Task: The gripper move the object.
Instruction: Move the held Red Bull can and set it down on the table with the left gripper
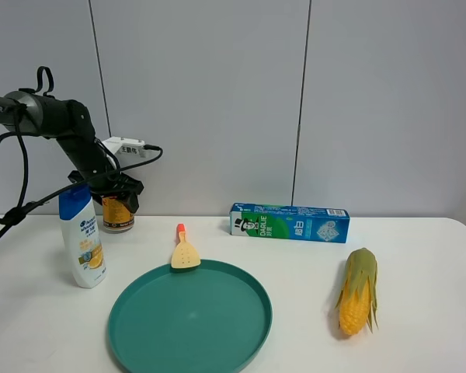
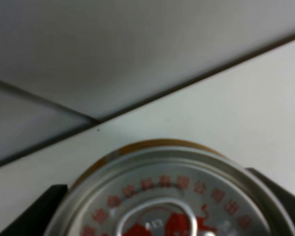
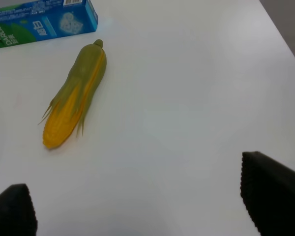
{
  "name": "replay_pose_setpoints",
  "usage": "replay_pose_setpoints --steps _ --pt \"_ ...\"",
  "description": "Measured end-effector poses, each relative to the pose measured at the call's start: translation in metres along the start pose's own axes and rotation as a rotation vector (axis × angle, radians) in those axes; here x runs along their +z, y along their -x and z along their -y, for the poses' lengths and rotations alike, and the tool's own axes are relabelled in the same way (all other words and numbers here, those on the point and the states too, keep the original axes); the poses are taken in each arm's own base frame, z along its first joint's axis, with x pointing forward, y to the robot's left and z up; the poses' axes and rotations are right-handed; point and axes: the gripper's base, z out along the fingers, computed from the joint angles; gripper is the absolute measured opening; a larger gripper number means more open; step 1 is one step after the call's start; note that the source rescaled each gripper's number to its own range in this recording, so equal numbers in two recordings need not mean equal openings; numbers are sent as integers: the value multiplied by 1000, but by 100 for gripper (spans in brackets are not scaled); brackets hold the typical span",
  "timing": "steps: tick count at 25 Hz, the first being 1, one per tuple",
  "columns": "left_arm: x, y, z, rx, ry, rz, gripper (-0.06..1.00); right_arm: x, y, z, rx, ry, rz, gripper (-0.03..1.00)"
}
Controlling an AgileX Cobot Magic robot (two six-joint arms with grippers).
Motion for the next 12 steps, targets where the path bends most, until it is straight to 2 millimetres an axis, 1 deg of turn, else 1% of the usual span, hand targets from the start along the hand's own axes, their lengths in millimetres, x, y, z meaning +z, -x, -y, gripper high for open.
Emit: replay_pose_setpoints --steps 5,9,12 --pt "1 2 -1 3 8 25 1 0 0 0 0 0 0 100" --pt "9 -3 0 15 5 13 1 0 0 0 0 0 0 100" --pt "9 -3 0 17 6 14 1 0 0 0 0 0 0 100"
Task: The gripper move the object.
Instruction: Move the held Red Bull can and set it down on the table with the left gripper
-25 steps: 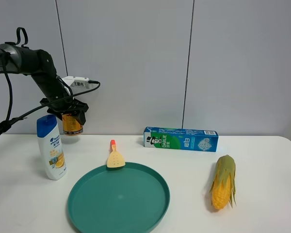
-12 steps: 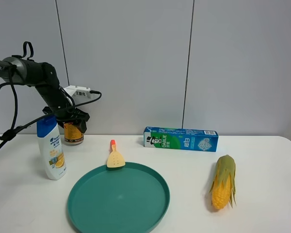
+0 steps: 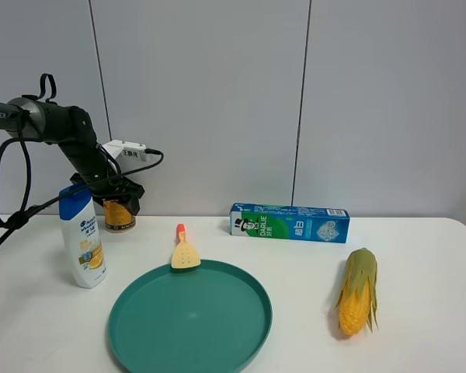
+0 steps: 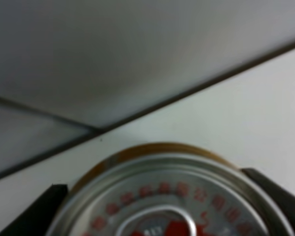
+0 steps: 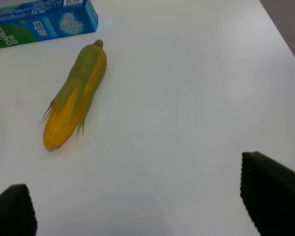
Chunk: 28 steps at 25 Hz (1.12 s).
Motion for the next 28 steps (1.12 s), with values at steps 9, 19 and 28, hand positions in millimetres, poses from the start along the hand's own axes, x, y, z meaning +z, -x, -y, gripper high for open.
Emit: replay_pose_setpoints --steps 9,19,28 --pt "1 -1 0 0 -5 -14 5 0 0 0 0 0 0 100" --pt "-33 12 0 -4 -15 -28 44 0 0 0 0 0 0 100" --pt "-123 42 6 18 -23 6 45 0 0 0 0 0 0 100"
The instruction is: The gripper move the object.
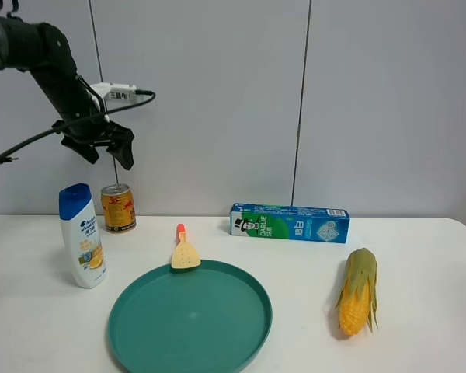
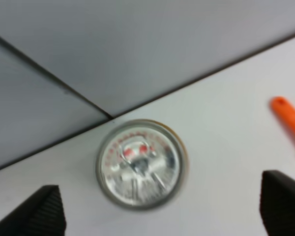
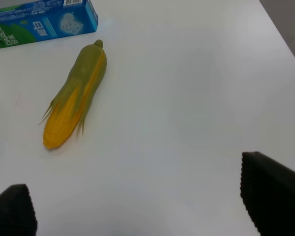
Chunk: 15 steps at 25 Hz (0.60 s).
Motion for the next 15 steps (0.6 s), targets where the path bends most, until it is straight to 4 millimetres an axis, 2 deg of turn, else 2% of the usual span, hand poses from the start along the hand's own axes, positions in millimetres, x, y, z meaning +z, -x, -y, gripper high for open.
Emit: replay_pose_setpoints --steps 6,11,15 --pt "-81 13 9 1 -6 30 45 0 0 0 0 0 0 100" --pt "-149 16 15 -3 1 74 45 0 0 0 0 0 0 100" --pt "-205 17 19 -9 21 175 45 0 0 0 0 0 0 100"
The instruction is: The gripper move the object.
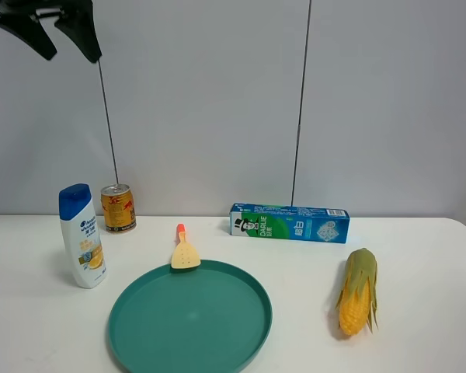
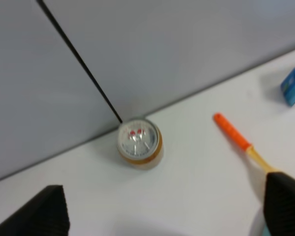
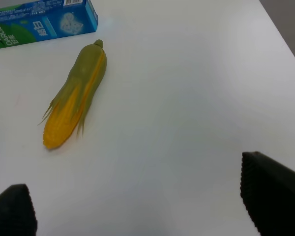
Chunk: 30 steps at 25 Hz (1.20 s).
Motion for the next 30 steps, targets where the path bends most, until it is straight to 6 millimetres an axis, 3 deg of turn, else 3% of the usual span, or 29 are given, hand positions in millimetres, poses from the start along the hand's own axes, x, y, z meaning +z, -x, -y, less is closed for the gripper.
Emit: replay_pose_setpoints --steps 8,13,16,23,30 --pt "-119 2 12 -7 42 213 44 0 0 0 0 0 0 100" --pt "-186 -24 24 -12 55 293 44 0 0 0 0 0 0 100" --pt "-210 -50 32 -45 50 291 44 0 0 0 0 0 0 100" --pt "-222 -131 51 -149 23 184 44 0 0 0 0 0 0 100" --pt "-212 -211 66 -235 16 75 44 0 0 0 0 0 0 100"
